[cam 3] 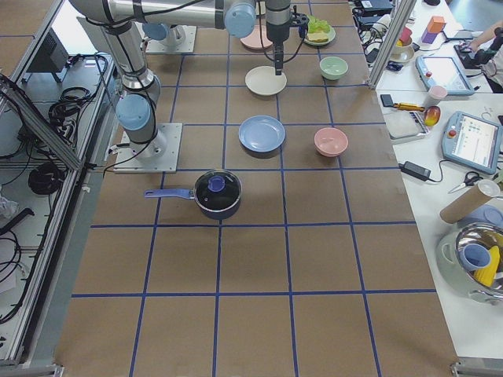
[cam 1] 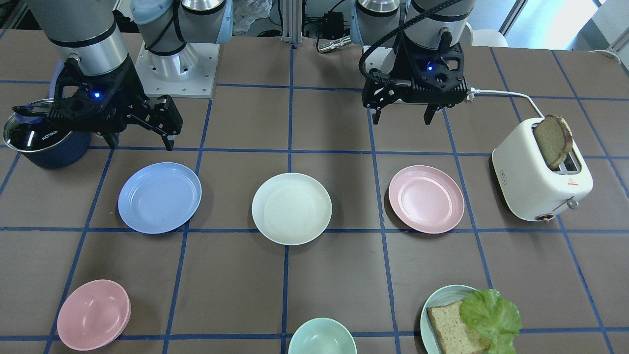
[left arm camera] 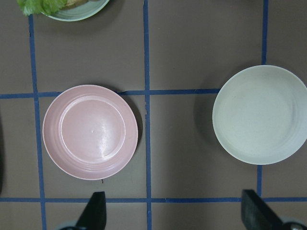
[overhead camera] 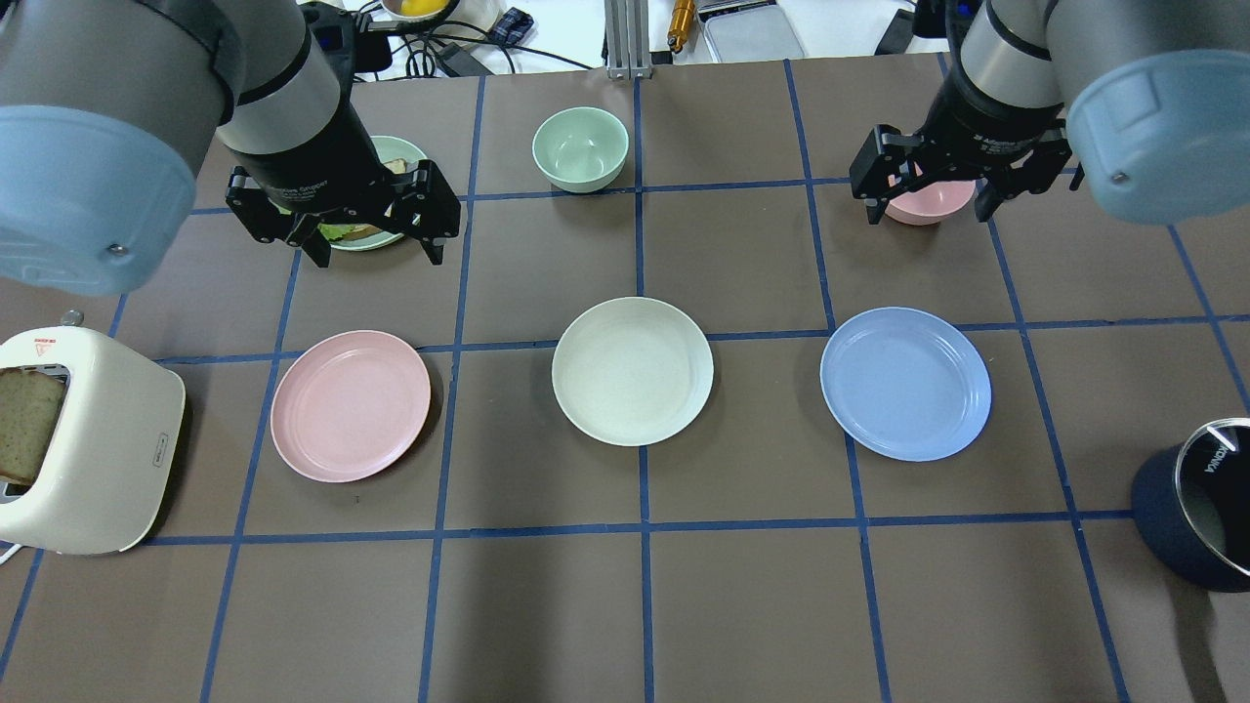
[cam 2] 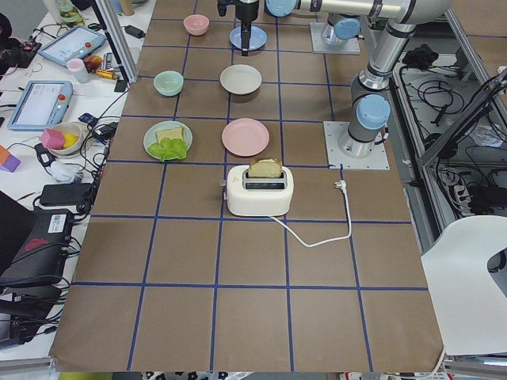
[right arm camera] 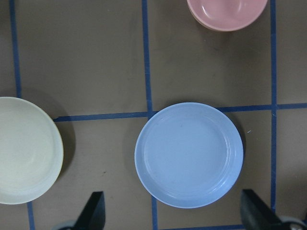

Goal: Stack three plates with pink and blue
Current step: 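Lower the left gripper to the pink plate while the right nears the blue plate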

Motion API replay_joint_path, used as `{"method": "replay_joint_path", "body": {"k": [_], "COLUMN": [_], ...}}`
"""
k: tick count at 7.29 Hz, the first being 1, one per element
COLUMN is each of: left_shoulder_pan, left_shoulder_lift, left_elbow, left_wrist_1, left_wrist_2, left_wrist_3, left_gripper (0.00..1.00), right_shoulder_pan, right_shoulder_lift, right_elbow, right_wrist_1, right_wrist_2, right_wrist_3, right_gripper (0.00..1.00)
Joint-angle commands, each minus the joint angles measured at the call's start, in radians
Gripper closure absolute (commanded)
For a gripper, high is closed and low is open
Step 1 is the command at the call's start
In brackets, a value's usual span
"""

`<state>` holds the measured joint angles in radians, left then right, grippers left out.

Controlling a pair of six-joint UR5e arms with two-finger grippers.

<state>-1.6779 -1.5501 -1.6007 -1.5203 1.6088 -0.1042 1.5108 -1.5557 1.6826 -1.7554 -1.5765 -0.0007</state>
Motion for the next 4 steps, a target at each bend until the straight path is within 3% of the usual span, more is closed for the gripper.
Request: {"method": "replay_joint_path", "body": {"k": [1, 3, 4], "left_shoulder_pan": [0.001, 0.006, 0.018], "left_shoulder_lift": [-0.013, -0.025, -0.036], "left_elbow": [-0.007, -0.027, -0.048], "left_wrist_1": [0.009, 0.031, 0.061], "left_wrist_2": [-0.001, -0.001, -0.001], "left_wrist_3": [-0.002, 0.001, 0.003], "left_gripper": [0.00, 0.00, 0.00], "right_shoulder_pan": [-0.114, -0.156, -0.185], "right_shoulder_lift": [-0.003, 0.005, 0.046], "right_elbow": [0.132, 0.202, 0.239], "right_wrist_1": [-0.100, -0.153, -0.233], "right_wrist_2": [0.031, 0.030, 0.024], "right_wrist_3": [-0.051, -0.106, -0.116], "right_gripper": [0.00, 0.00, 0.00]}}
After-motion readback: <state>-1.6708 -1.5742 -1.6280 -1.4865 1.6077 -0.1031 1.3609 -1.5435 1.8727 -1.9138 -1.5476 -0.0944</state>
